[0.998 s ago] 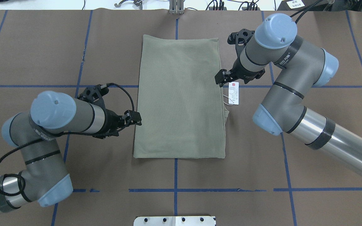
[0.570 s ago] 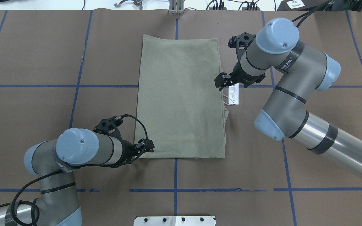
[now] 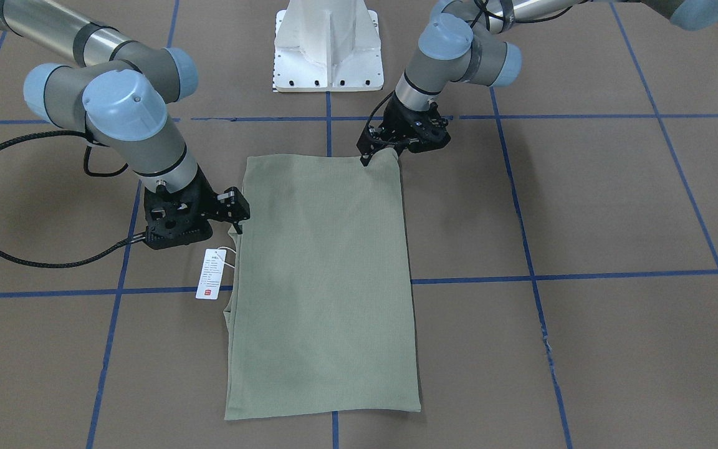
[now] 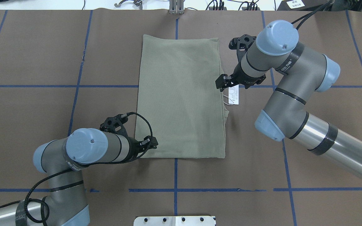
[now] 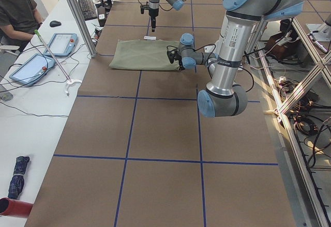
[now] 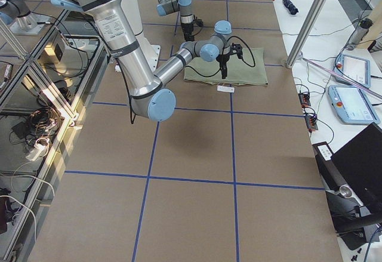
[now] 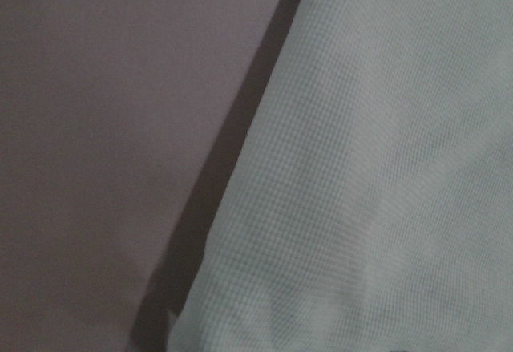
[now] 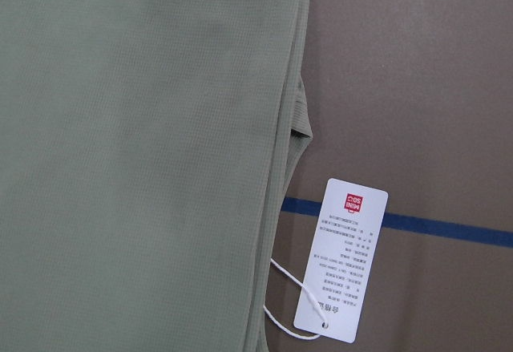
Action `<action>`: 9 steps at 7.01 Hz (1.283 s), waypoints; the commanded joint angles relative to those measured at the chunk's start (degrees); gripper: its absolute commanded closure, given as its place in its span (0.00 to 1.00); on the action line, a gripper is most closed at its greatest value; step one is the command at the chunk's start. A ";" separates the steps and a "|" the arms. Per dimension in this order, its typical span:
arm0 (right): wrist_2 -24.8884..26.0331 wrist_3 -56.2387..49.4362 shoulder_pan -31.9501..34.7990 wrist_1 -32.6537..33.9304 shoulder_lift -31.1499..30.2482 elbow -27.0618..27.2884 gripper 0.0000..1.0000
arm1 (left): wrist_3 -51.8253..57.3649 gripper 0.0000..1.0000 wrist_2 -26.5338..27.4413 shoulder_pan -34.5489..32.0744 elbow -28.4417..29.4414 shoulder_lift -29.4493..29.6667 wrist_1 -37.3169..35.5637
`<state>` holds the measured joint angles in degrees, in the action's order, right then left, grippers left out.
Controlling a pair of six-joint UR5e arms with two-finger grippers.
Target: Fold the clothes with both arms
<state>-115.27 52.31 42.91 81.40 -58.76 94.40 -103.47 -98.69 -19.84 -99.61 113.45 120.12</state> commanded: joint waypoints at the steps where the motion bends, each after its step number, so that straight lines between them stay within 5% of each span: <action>1: 0.04 -0.02 -0.02 -0.01 -0.04 -0.18 0.00 | 0.20 0.18 0.25 -0.37 -0.15 -0.16 -0.24; 6: 0.13 0.07 -0.55 -0.01 -0.04 -0.18 0.00 | 0.63 0.13 0.07 0.06 -3.67 -0.43 -9.47; 9: 0.13 0.07 -0.72 -0.01 -0.48 -0.18 0.00 | 0.64 0.22 0.25 0.24 -2.17 0.71 -9.11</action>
<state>-115.14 52.38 42.23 81.39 -59.12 94.22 -102.81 -98.51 -19.67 -102.38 113.62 110.98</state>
